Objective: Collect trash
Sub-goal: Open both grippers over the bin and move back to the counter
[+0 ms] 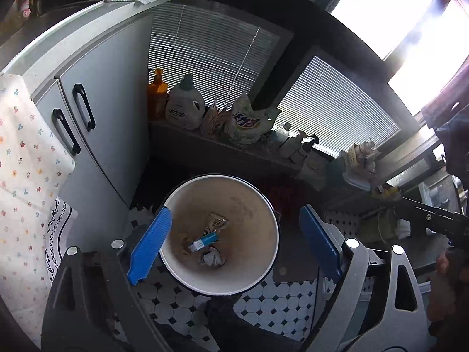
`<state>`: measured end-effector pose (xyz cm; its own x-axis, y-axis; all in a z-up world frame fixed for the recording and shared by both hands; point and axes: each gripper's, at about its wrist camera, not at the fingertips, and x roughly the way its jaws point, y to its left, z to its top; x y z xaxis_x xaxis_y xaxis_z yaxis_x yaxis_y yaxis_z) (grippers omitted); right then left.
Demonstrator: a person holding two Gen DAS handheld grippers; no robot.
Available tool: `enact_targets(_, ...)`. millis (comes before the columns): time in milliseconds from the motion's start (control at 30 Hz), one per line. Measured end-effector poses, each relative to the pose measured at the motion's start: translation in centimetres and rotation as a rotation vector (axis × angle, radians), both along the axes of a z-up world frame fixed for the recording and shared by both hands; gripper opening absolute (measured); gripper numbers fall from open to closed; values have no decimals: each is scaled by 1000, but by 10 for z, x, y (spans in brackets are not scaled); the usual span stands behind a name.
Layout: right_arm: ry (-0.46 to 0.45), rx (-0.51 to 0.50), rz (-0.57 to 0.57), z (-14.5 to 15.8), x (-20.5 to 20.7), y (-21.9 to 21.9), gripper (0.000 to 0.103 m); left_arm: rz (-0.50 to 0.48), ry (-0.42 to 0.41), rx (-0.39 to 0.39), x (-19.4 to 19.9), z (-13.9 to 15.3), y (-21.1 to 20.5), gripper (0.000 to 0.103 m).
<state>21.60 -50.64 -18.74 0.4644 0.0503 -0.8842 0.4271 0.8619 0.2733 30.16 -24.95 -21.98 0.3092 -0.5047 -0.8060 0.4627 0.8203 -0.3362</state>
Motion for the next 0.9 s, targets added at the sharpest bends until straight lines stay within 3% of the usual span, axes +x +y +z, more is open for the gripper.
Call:
enact_targets(467,-80,-6,119,25,44,75,89,181,-103,8,9,46,108,94)
enact_targets(633,-127,-13,180,38,63,120,95,263,-136,-16,8,65,161,94)
enact_targets(900,-218,-19,285,57,86,198,95,402,-220,-8,-10,93,247,97)
